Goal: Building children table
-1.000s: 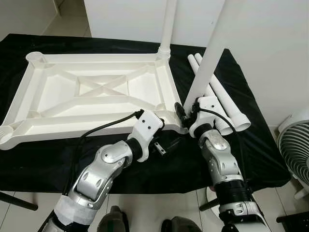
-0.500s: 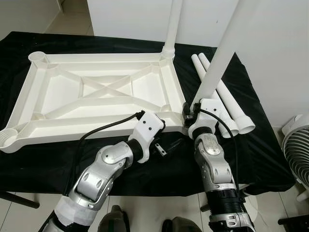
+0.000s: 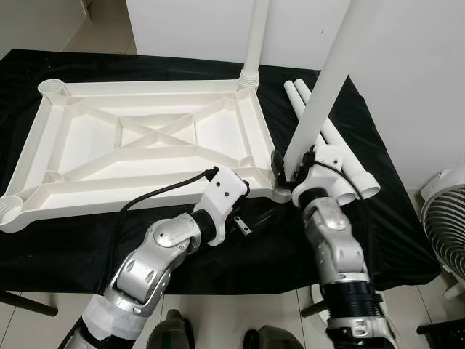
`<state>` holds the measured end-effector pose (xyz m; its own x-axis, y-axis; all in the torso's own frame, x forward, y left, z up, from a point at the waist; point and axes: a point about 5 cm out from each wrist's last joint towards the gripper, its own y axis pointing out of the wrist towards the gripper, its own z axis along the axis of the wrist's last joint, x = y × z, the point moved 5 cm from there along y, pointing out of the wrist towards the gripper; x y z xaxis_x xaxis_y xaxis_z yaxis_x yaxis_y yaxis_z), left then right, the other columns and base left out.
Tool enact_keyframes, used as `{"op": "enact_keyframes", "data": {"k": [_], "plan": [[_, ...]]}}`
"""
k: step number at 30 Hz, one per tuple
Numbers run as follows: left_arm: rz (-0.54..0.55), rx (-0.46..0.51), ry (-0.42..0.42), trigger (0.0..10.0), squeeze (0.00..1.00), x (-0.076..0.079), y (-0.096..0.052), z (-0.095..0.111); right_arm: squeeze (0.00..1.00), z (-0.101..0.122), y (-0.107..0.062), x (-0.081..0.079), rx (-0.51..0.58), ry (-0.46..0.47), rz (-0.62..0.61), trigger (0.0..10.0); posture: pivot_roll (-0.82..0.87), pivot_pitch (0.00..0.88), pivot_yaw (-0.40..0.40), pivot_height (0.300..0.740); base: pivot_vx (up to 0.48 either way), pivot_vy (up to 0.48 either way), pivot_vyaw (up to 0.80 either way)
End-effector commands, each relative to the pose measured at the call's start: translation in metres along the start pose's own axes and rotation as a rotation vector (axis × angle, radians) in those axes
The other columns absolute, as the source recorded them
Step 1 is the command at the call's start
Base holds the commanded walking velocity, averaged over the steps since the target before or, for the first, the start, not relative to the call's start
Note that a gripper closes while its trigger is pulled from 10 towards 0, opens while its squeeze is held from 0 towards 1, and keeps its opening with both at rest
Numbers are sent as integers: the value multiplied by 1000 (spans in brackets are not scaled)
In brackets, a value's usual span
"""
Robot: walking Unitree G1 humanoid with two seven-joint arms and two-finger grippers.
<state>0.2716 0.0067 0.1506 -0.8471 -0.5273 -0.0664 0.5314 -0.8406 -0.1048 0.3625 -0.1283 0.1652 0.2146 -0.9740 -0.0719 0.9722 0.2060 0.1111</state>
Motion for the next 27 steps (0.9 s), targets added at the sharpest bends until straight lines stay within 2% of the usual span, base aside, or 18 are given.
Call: {"op": "enact_keyframes", "data": {"k": [1, 10, 19, 20, 21, 22, 27], "plan": [[-28, -2, 8, 10000, 0, 3, 0, 0, 0, -2, 1, -4, -23, -21, 103, 10000, -17, 10, -28, 740, 0, 0, 0], [-27, 0, 12, 10000, 0, 2, 1, 1, 0, -15, 1, -6, -91, -113, 354, 10000, -14, 0, -28, 740, 0, 0, 0], [-30, -1, 18, 10000, 0, 2, 2, 1, 0, -28, 6, -6, -138, -147, 467, 10000, -11, 0, -22, 740, 0, 0, 0], [-30, -3, 21, 10000, 0, 1, 2, 1, 0, -30, 6, -6, -144, -166, 476, 3098, -10, 0, -23, 740, 0, 0, 0], [-30, -3, 21, 10000, 0, 1, 2, 1, 0, -30, 6, -6, -144, -166, 476, 3098, -10, 0, -23, 740, 0, 0, 0], [-29, -5, 23, 10000, 0, 0, 2, 0, 0, -33, 6, -5, -153, -168, 491, 0, -10, 0, -22, 740, 0, 0, 0], [-28, -5, 24, 10000, 0, 0, 2, 0, 0, -38, 4, -4, -172, -166, 521, 0, -11, 0, -23, 740, 0, 0, 0]]}}
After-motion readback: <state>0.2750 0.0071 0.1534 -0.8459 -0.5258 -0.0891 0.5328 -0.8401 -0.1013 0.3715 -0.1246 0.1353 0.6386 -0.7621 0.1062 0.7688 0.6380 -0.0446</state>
